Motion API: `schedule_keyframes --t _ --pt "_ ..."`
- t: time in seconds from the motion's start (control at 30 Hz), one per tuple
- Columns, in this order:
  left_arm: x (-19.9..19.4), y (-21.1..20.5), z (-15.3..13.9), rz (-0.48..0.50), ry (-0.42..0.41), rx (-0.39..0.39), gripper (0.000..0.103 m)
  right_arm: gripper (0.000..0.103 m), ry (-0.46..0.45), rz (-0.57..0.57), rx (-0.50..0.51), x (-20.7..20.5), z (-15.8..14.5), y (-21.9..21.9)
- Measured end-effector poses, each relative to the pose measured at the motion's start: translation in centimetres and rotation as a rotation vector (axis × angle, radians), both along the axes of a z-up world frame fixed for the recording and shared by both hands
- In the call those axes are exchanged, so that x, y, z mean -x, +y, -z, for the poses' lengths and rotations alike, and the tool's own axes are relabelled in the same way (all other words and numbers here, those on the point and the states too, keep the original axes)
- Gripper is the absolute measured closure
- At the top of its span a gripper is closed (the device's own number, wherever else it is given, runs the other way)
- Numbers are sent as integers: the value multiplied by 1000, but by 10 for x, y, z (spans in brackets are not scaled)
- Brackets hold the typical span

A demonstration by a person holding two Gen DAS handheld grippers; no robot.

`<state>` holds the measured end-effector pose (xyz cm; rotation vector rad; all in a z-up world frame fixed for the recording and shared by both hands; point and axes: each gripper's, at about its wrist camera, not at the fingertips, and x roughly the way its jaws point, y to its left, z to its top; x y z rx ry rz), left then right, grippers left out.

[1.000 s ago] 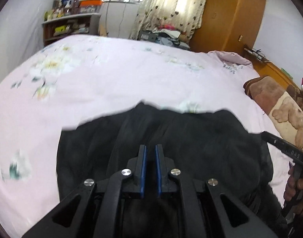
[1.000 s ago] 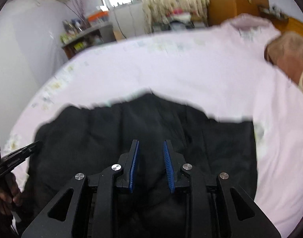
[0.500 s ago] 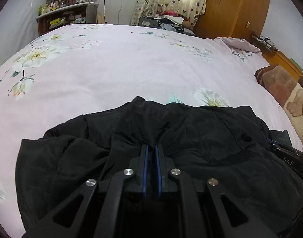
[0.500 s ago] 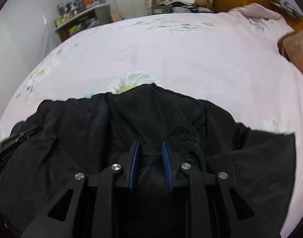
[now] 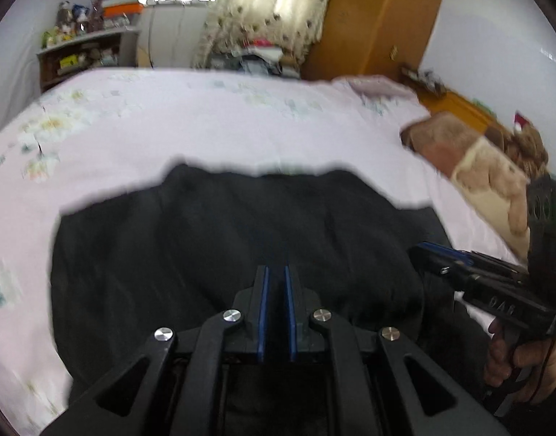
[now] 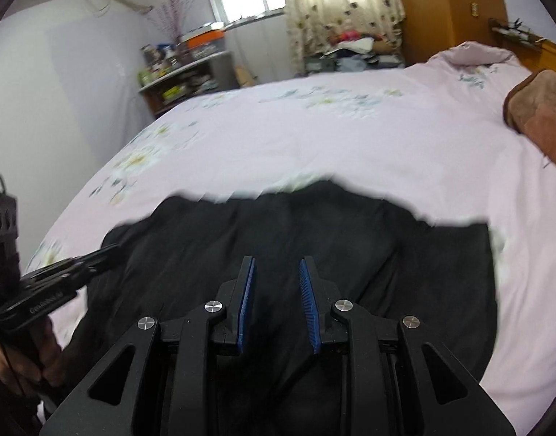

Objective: Fold large clothes
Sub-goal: 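Lift the hem with both tools and fold it over toward the hood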

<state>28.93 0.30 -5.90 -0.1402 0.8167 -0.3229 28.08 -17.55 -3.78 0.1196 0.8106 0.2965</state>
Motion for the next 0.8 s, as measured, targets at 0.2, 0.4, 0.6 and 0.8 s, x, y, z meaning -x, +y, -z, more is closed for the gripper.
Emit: schedule_keyframes --t 0.2,0.4,0.6,0.8 --pt "-1 -3 39 -32 93 -9 93 78 140 -40 104 5 62 11" --pt "25 -1 4 -22 65 33 93 78 111 -10 45 29 26 4" --pt "32 -8 54 -2 171 -22 93 78 181 -54 62 42 58 17" --pt "27 -6 60 -7 169 -19 93 78 202 -52 66 32 76 14"
